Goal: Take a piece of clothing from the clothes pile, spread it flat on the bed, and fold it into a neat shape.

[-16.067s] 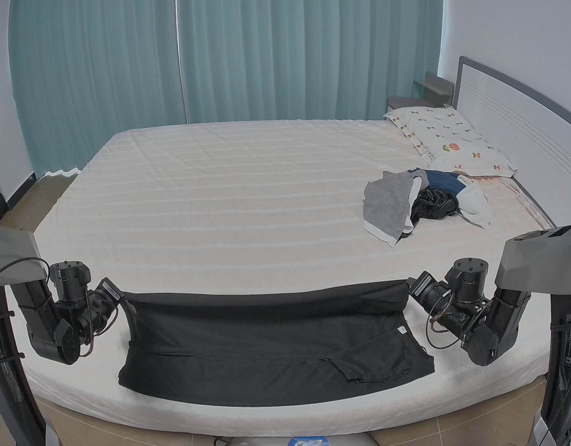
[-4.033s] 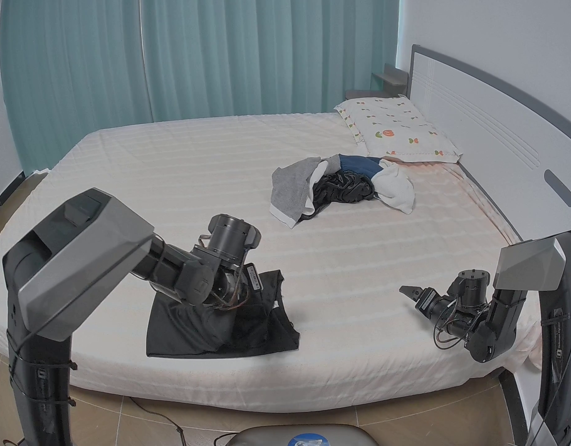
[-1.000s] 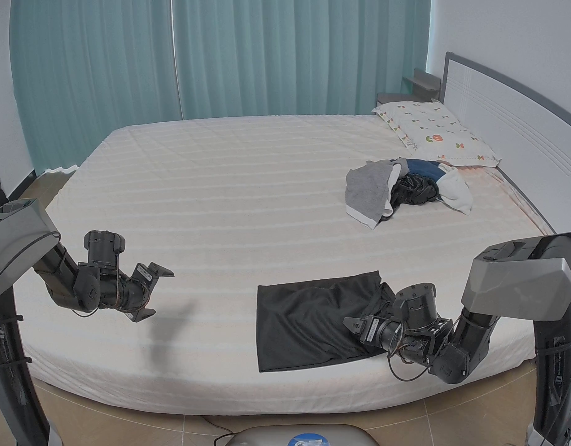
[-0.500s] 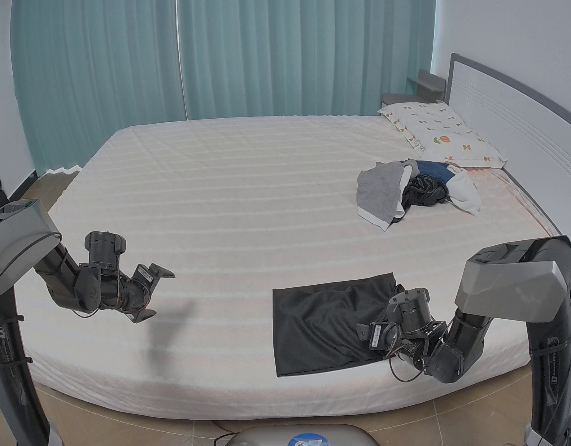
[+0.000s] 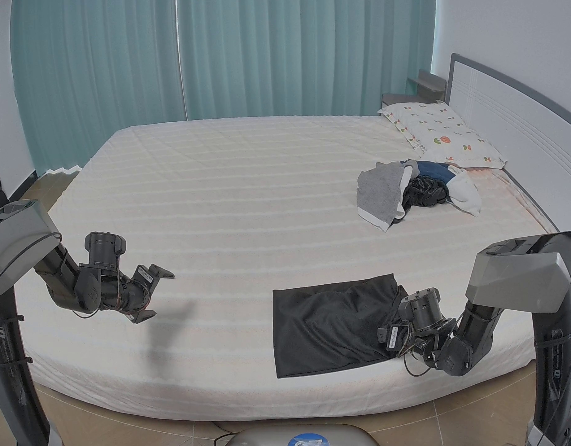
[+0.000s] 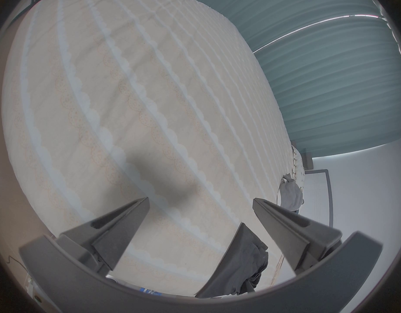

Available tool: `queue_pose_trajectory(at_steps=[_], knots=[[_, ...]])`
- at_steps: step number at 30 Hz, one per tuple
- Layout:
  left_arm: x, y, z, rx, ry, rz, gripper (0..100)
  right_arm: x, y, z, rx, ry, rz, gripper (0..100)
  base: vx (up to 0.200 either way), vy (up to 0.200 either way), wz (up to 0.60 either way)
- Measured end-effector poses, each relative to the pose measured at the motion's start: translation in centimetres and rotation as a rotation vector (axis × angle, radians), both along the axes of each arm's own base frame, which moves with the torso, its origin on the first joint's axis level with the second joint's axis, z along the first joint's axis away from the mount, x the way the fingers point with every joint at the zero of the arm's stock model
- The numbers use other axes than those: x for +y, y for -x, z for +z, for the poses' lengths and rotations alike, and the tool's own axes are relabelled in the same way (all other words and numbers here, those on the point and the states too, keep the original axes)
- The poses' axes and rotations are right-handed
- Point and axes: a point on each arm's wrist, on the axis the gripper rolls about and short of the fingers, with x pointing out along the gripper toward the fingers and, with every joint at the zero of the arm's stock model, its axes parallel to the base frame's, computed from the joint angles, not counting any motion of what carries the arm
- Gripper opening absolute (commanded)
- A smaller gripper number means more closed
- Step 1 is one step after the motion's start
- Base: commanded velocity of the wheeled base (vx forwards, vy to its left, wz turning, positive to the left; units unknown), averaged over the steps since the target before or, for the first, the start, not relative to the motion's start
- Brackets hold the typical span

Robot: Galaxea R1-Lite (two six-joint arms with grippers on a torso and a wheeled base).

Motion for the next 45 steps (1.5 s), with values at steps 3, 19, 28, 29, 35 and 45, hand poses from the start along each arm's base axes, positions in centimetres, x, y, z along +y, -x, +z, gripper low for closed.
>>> queue_pose_trajectory(at_steps=[3,19,28,29,35,45], knots=[[0.0,0.0,-0.1,0.003,0.0,0.0,100,-0.5,0.0,0.1,0.002,0.016,-0.026,100,0.0,0.0,0.0],[0.0,0.2,-0.1,0.008,0.0,0.0,100,-2.3,-0.2,0.7,-0.038,-0.002,-0.226,100,0.0,0.0,0.0],[0.0,0.2,-0.1,0.007,0.0,0.001,100,-4.4,-0.5,3.5,-0.053,-0.183,-0.214,100,0.0,0.0,0.0],[0.0,0.2,-0.1,0.007,0.0,0.0,100,-4.6,-0.5,3.7,-0.053,-0.194,-0.214,100,0.0,0.0,0.0],[0.0,0.1,-0.1,0.005,0.0,0.0,100,-6.9,-1.3,4.9,-0.042,-0.354,-0.142,100,0.0,0.0,0.0],[0.1,-0.2,0.2,-0.001,0.019,0.053,100,-7.0,-3.3,5.5,-0.067,-0.52,-0.048,100,0.02,0.0,0.0]])
